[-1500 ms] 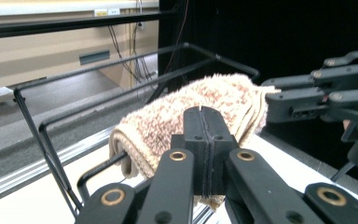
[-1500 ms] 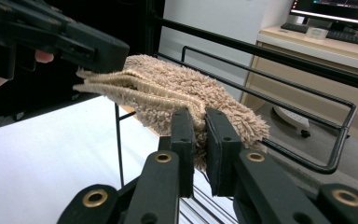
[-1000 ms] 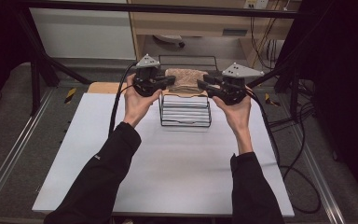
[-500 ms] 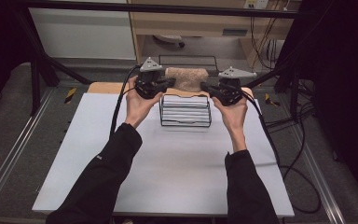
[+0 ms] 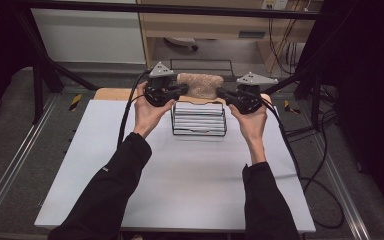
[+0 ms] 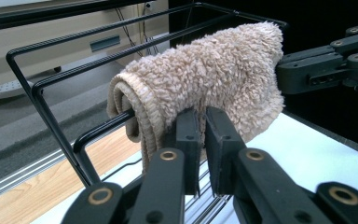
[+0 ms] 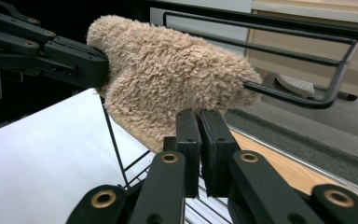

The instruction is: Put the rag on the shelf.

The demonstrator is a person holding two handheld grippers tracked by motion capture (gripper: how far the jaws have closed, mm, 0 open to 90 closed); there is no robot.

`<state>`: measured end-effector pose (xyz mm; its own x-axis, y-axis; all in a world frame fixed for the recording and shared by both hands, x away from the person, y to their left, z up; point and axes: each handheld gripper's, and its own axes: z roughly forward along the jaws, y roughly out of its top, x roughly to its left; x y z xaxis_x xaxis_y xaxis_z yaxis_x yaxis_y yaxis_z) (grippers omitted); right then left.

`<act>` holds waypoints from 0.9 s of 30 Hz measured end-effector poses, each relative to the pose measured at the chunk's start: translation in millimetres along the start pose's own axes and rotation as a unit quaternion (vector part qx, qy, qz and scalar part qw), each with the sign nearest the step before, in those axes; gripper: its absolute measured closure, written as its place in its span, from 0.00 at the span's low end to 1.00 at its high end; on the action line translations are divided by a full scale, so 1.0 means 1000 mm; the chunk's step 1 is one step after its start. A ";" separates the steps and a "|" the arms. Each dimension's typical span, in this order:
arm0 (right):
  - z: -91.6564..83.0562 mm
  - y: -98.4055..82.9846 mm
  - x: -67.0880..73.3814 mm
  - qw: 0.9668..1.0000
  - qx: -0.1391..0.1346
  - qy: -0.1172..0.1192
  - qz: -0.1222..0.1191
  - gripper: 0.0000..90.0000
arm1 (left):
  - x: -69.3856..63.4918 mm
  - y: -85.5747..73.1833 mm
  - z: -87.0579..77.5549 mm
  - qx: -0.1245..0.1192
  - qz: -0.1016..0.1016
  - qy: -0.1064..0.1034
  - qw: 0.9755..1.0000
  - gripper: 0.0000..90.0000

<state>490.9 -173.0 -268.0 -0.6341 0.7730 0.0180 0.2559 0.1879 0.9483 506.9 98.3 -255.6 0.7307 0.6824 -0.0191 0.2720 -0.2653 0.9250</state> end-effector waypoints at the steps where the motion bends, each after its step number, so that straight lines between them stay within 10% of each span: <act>1: -0.002 0.000 0.000 1.000 -0.001 0.001 0.000 0.94 | 0.000 0.000 -0.001 -0.001 -0.003 -0.001 1.000 0.90; 14: -0.024 0.000 0.004 1.000 -0.006 0.020 0.013 0.68 | 0.001 -0.009 -0.026 0.016 0.000 0.004 1.000 0.59; 27: -0.040 -0.020 0.009 0.999 0.019 0.026 0.030 0.32 | 0.006 -0.049 -0.062 0.045 -0.006 0.025 0.999 0.25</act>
<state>450.6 -193.7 -274.5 -0.6534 0.7515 0.0914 0.3216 0.1663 0.9322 458.8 157.8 -277.9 0.6961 0.7179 -0.0093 0.3377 -0.3159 0.8867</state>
